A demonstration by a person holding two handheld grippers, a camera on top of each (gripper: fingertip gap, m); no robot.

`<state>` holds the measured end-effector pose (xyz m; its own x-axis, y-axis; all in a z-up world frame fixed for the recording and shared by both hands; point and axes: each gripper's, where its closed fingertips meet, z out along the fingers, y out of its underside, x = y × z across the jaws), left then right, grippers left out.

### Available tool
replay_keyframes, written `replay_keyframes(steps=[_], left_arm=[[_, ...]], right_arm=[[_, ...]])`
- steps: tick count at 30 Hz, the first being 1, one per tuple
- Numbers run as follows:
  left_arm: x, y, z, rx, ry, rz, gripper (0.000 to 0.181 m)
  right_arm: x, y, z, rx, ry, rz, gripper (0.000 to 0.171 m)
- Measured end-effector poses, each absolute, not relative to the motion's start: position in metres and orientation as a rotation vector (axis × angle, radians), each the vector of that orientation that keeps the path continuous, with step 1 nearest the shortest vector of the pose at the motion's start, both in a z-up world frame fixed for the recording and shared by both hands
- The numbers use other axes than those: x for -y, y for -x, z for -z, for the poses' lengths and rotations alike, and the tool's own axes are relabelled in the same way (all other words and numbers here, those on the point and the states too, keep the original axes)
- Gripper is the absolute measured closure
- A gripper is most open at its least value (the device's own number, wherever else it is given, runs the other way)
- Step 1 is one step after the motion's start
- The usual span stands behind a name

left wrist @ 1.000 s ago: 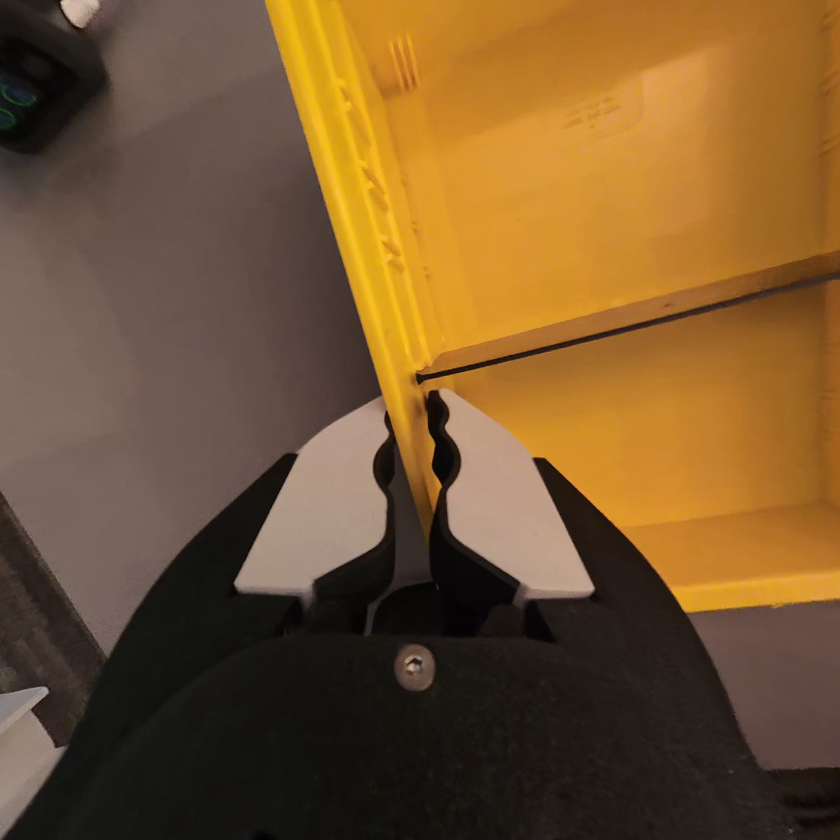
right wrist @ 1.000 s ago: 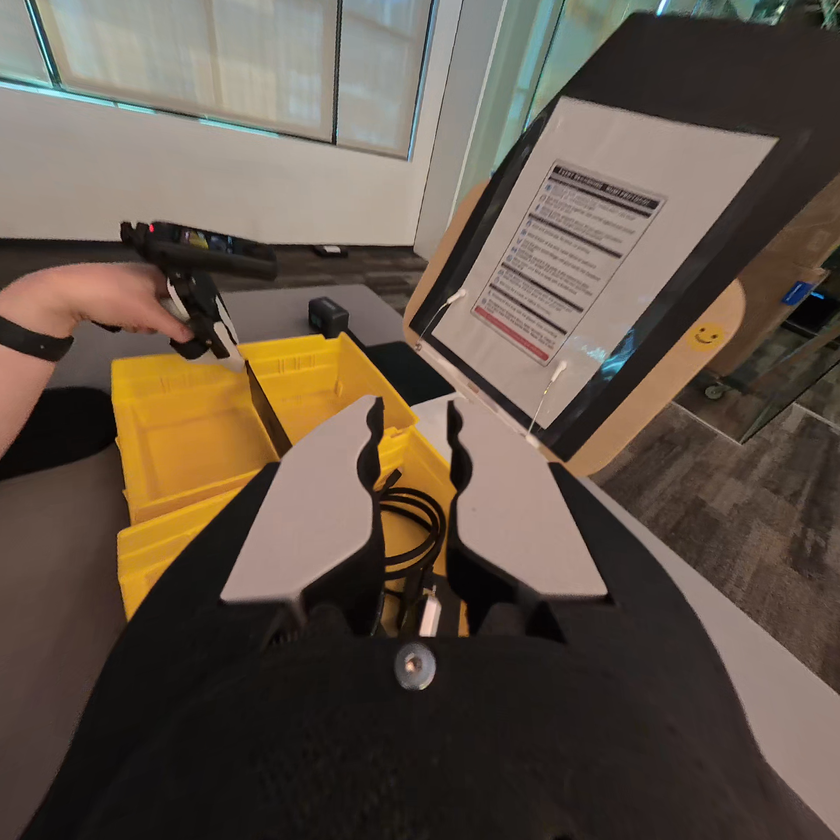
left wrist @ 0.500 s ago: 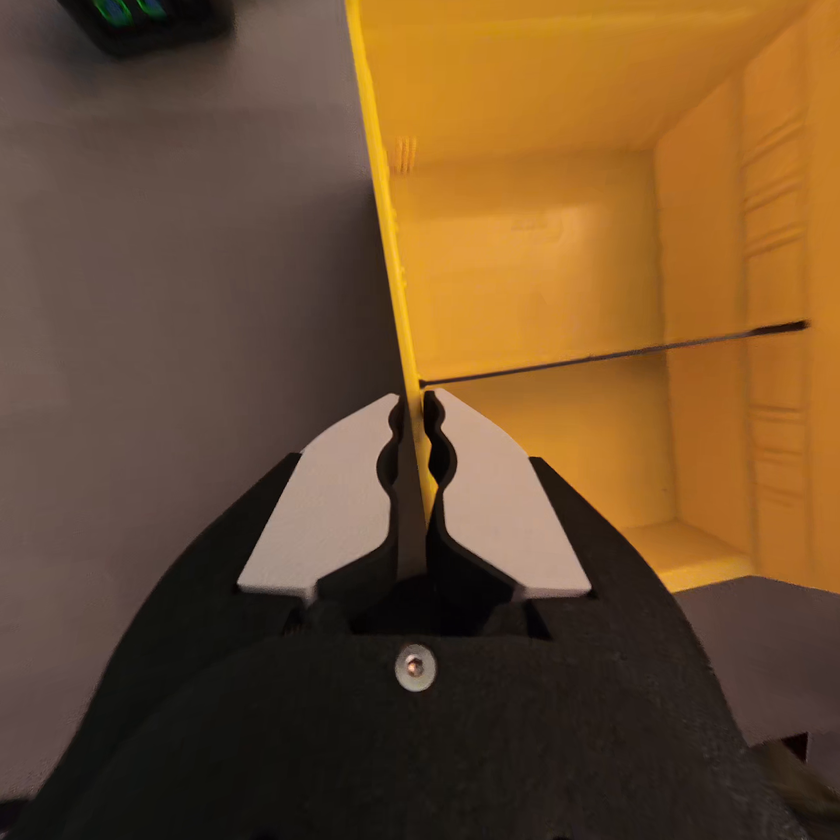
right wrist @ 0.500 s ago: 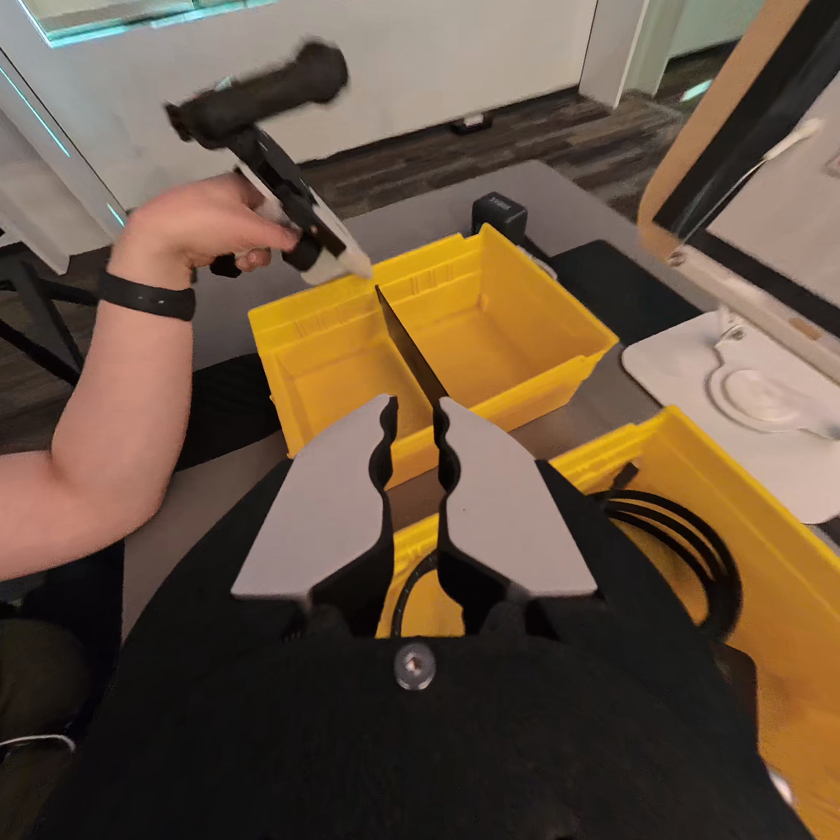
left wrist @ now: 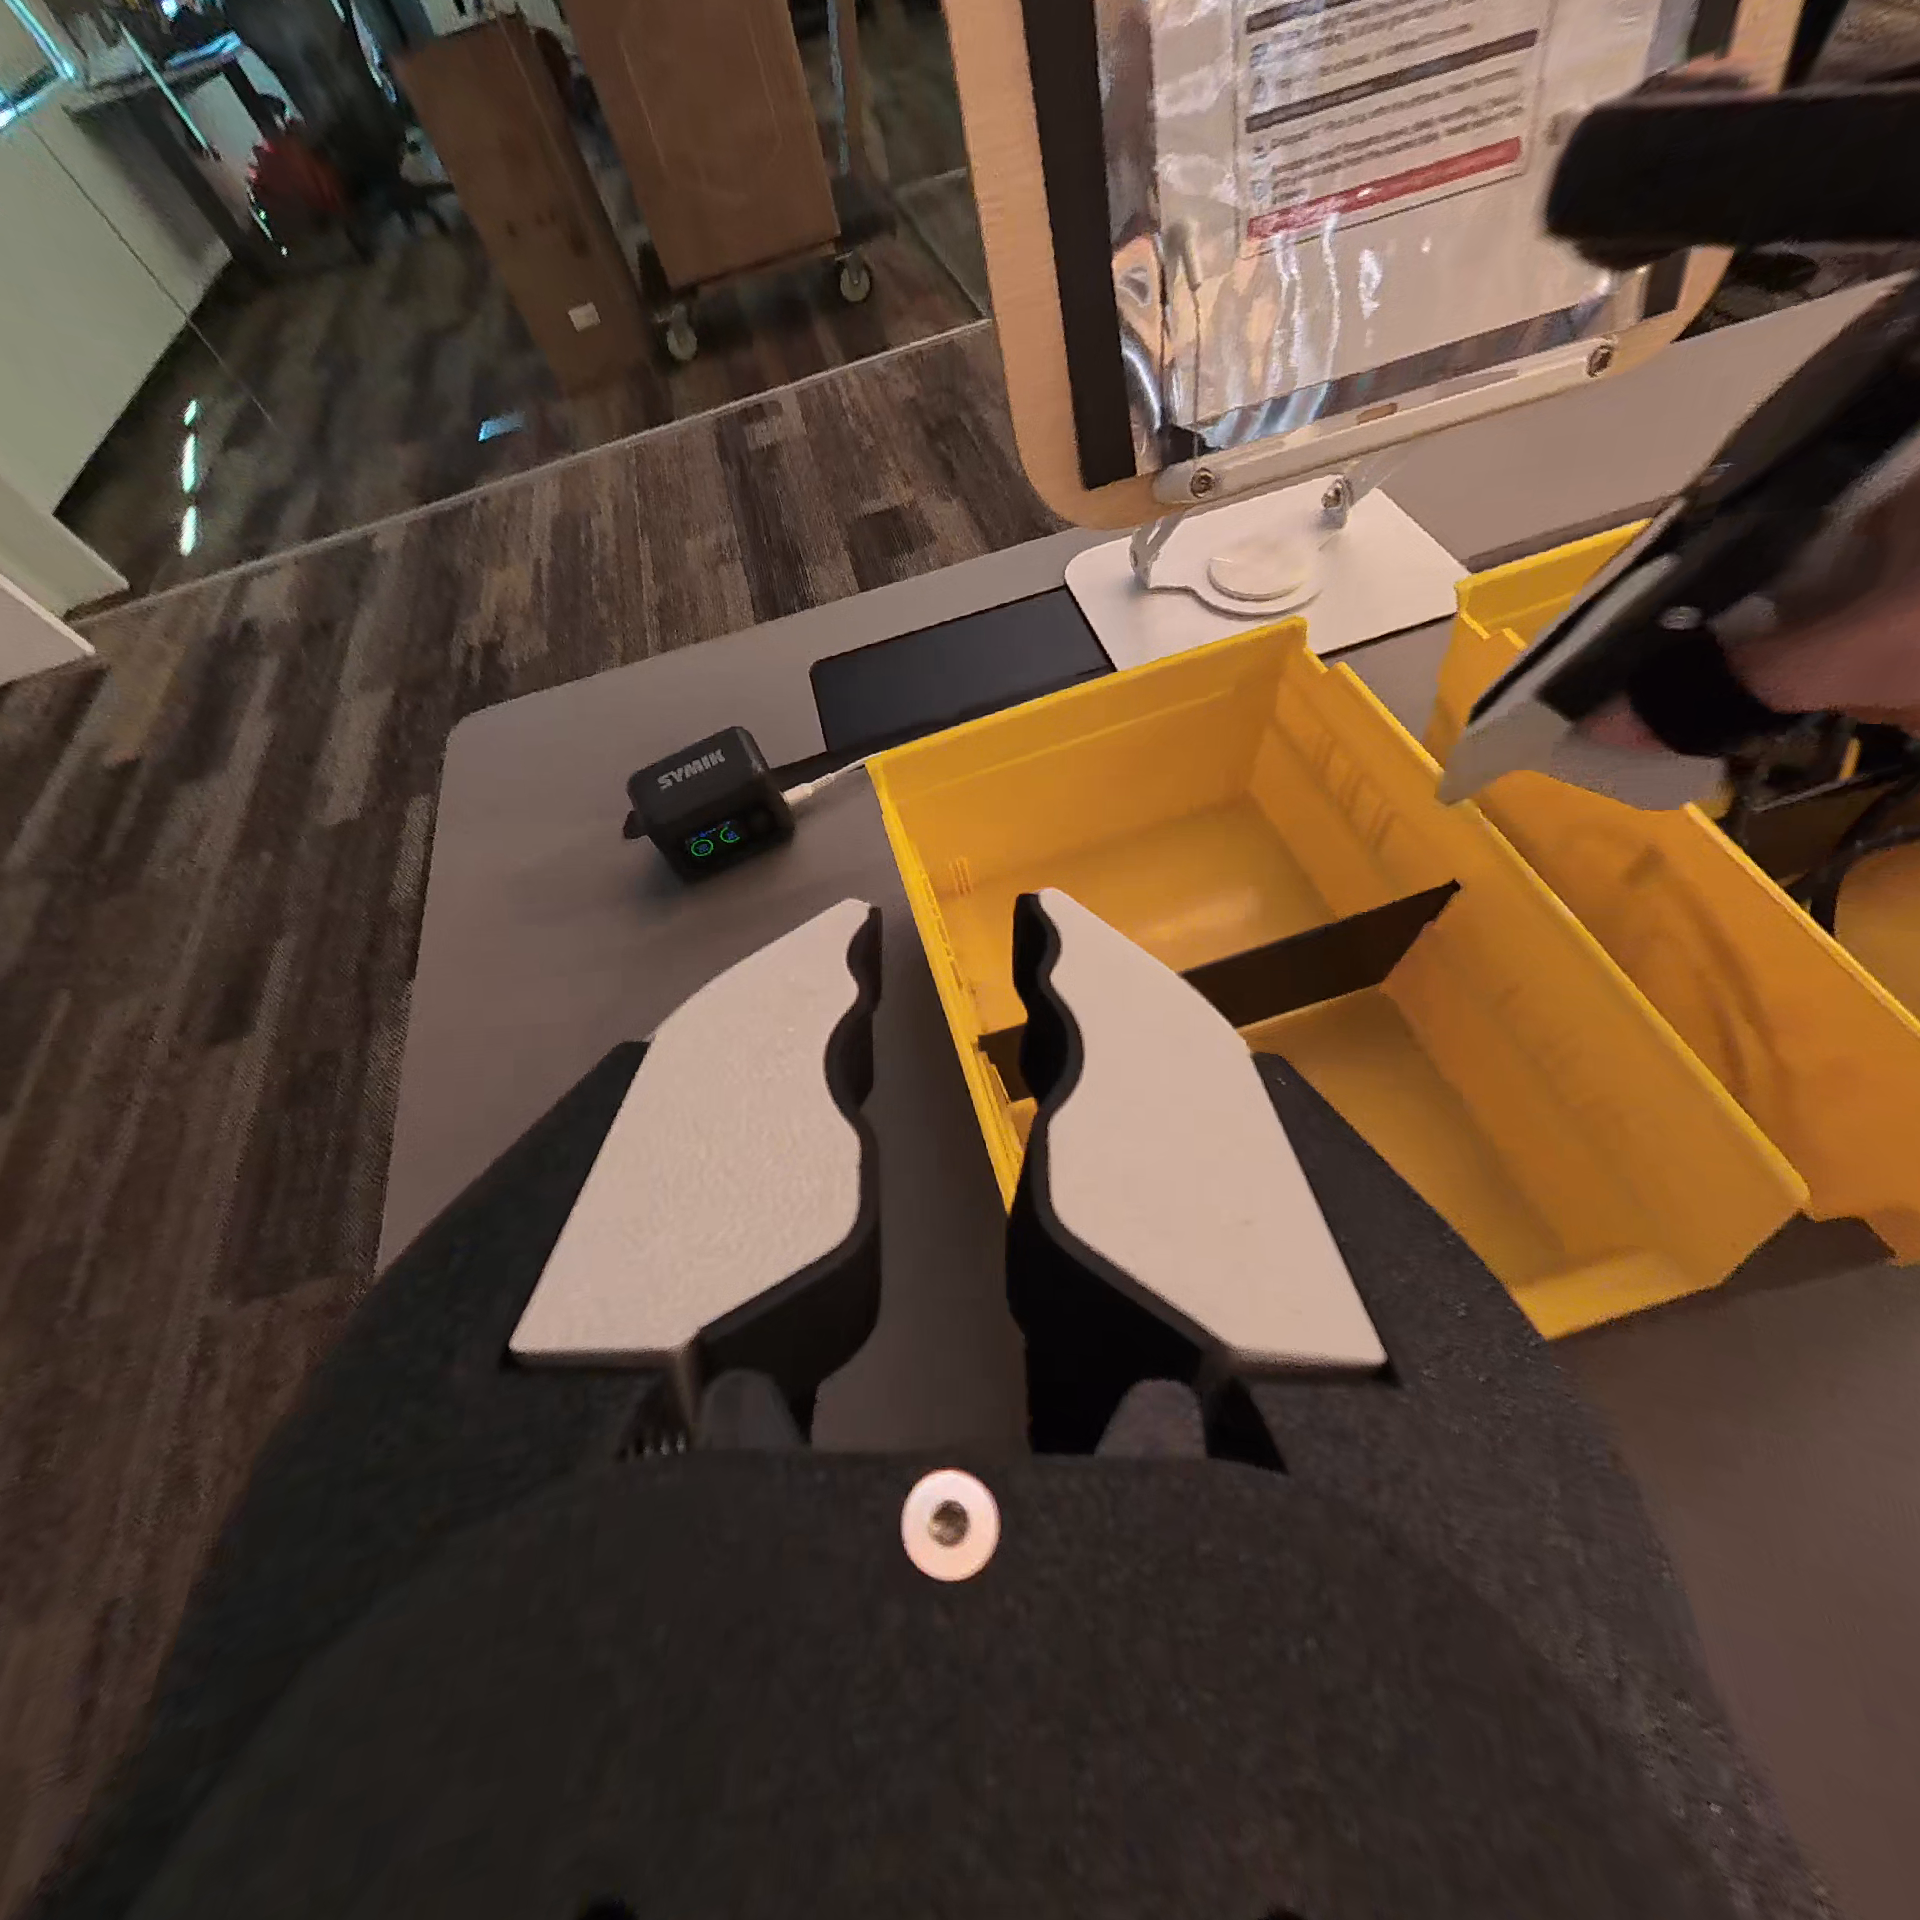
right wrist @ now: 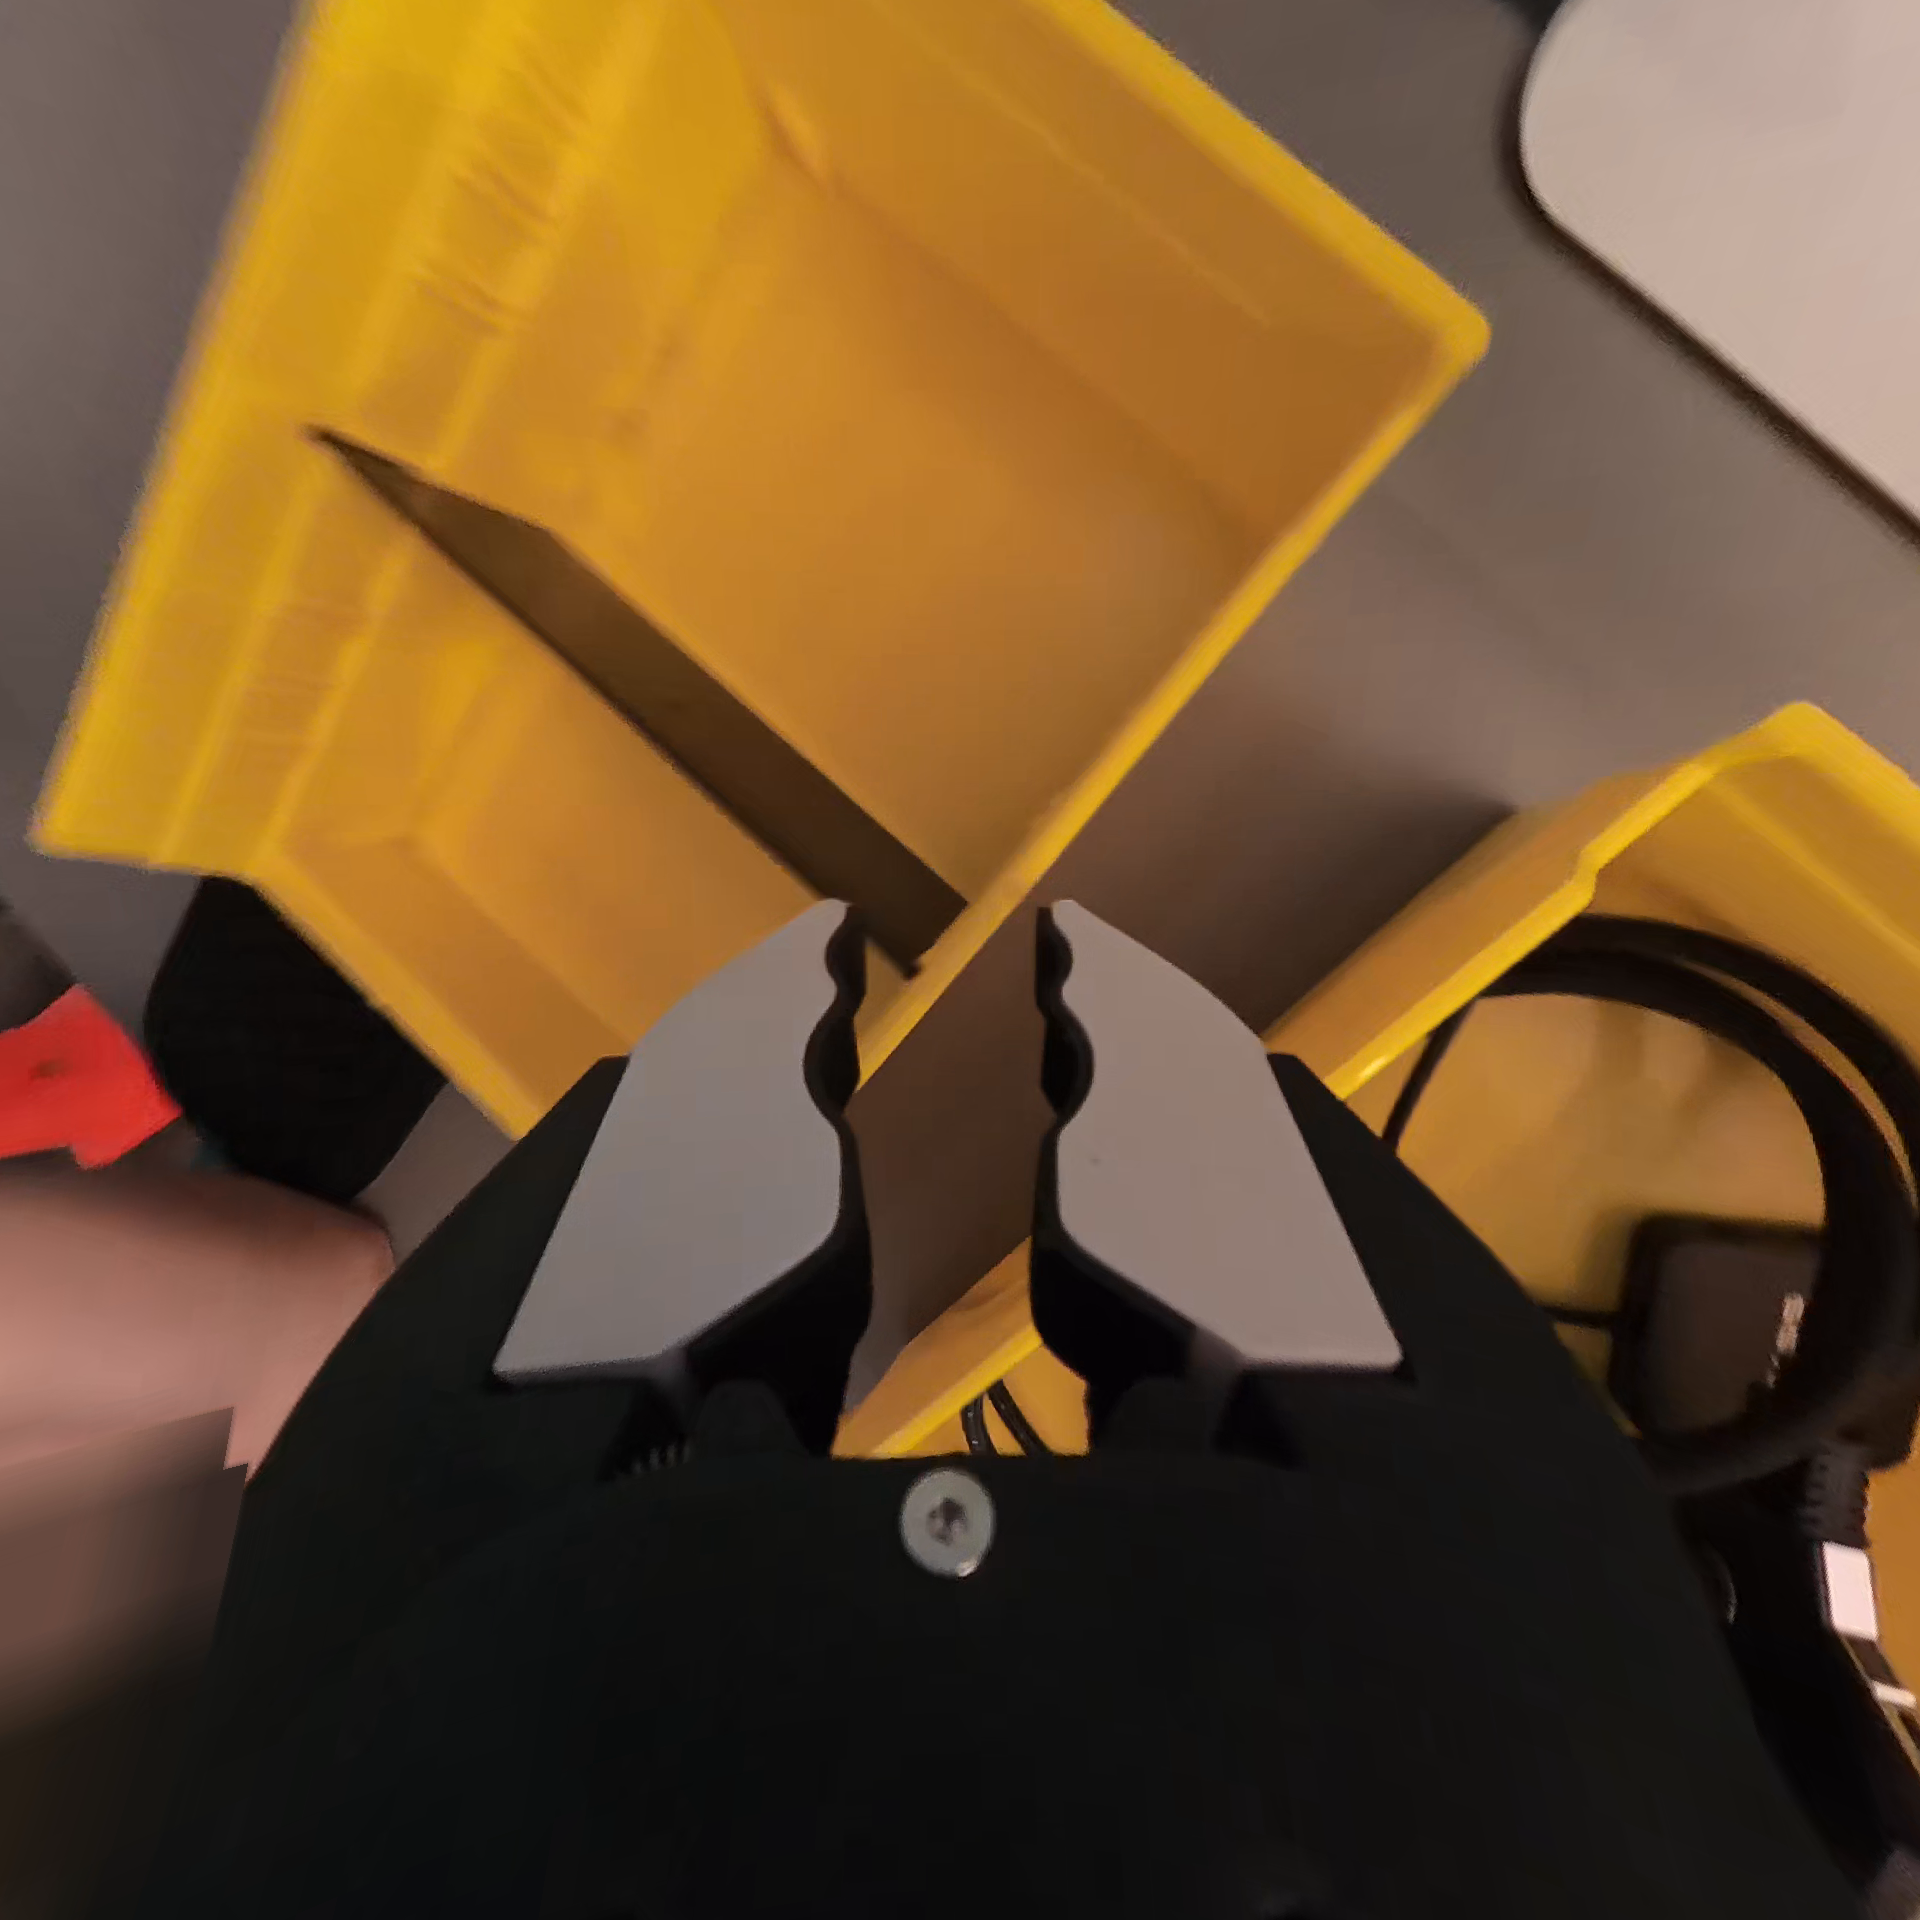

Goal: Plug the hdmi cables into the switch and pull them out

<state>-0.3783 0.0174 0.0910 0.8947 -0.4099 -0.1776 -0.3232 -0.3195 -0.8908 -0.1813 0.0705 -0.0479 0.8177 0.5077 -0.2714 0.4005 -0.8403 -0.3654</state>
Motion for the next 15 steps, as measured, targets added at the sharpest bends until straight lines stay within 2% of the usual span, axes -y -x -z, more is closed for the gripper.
replay_keyframes(steps=[5, 9, 15], left_arm=[[-0.004, 0.372, -0.104, -0.567, 1.861, 0.146, 0.158], [-0.002, 0.366, -0.112, -0.587, 1.812, 0.164, 0.159], [-0.002, 0.363, -0.117, -0.611, 1.756, 0.155, 0.16]], right_arm=[[-0.077, 0.189, 0.07, 0.528, 2.839, -0.516, 0.133], [-0.084, 0.185, 0.091, 0.429, 2.917, -0.395, 0.148], [-0.086, 0.187, 0.116, 0.35, 3.037, -0.318, 0.152]])
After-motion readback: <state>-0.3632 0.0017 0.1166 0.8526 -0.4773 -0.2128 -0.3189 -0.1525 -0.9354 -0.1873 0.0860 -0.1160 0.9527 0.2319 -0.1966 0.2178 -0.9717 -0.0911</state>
